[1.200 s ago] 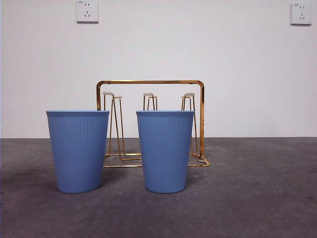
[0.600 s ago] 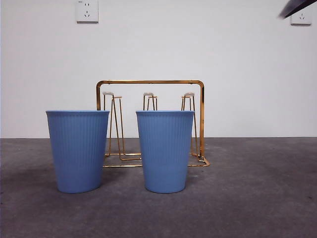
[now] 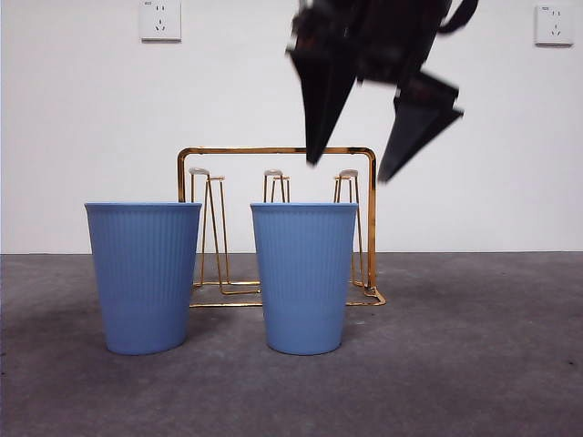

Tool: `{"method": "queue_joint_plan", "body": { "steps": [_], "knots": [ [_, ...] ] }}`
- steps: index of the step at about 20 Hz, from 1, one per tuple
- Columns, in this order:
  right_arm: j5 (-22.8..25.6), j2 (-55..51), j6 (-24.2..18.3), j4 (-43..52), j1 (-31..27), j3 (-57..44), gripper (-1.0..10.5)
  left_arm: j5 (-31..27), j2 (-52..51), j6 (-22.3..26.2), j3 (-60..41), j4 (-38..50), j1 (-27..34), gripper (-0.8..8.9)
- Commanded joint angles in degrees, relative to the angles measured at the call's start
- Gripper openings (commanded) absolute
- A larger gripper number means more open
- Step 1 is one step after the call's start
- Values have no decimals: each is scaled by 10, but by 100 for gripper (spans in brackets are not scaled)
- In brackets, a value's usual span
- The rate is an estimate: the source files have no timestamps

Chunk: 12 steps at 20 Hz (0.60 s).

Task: Pick up cup 1,put cup 1 in the cup rack,pick up cup 2,put cup 2 in the cup rack

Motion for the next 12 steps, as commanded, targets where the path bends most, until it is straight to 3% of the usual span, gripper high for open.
{"method": "queue_joint_plan", "body": {
  "steps": [1,6,10,12],
  "knots": [
    [2,34,13,6,1,2,440,2,2,-3,2,4,-2,653],
    [3,91,14,14,1,2,432,2,15,-7,2,4,-3,653],
    [2,115,13,14,1,2,152,2,21,-8,2,4,-11,653],
    [2,119,10,14,1,2,83,2,24,-13,2,5,-17,653]
  ]
}}
